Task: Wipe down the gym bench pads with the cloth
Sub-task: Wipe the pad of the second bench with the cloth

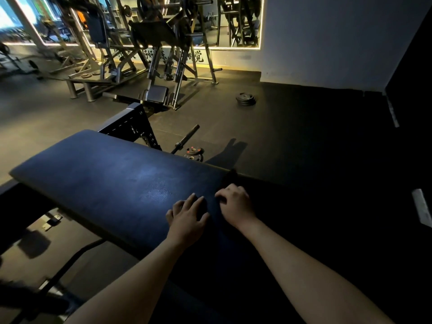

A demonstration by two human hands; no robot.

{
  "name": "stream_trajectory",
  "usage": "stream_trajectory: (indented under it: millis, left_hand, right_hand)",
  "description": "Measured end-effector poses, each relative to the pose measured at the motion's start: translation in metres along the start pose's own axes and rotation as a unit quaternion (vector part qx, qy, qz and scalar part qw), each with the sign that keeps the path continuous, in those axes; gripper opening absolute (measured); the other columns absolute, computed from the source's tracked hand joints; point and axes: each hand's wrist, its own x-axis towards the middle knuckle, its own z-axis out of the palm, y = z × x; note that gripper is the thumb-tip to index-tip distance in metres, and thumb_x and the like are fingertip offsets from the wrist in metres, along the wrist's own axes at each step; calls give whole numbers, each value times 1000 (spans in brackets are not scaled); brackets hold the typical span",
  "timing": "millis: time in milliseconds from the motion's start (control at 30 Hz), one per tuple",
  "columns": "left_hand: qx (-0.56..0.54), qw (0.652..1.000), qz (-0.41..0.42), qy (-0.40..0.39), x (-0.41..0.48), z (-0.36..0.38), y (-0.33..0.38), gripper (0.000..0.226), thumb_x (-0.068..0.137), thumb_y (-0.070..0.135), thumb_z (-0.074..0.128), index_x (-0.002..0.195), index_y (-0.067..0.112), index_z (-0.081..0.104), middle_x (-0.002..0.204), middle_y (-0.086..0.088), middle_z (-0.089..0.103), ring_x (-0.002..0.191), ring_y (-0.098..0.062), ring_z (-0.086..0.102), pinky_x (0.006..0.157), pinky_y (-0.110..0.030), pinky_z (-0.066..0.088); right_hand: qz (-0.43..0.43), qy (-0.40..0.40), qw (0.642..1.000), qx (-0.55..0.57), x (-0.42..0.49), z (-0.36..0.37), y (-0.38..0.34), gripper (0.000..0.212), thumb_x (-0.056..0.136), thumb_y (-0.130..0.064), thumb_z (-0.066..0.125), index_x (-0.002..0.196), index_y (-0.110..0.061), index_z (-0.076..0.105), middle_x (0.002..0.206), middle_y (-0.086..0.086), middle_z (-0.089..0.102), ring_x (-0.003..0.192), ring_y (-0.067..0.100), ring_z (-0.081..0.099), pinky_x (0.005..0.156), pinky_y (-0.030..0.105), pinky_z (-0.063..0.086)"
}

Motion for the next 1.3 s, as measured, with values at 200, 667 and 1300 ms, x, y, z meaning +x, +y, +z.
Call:
stream_trajectory:
  millis: [200,667,1300]
  left_hand:
    - [8,1000,0,3,-5,0,2,61,102,53,37,158,39,18,168,8,5,152,-21,-1,119,-45,3]
    - [11,999,36,-13,-21,-5,-13,60,102,52,40,157,40,19,166,5,11,146,-25,9,116,-45,13]
    - [8,992,119,35,-104,2,-117,81,86,76,7,158,40,18,168,3,8,153,-24,3,126,-43,7]
  right_hand:
    - [-81,-25,996,-17,-3,-12,7,28,91,-10,54,110,-22,71,111,6,61,100,27,52,89,39,46]
    - [34,25,999,-2,-27,-1,-13,26,92,-19,53,110,-24,72,111,7,61,103,28,55,89,33,45]
    - [104,99,989,-37,-104,46,-99,29,92,-14,53,113,-21,72,111,7,62,101,29,54,90,36,45]
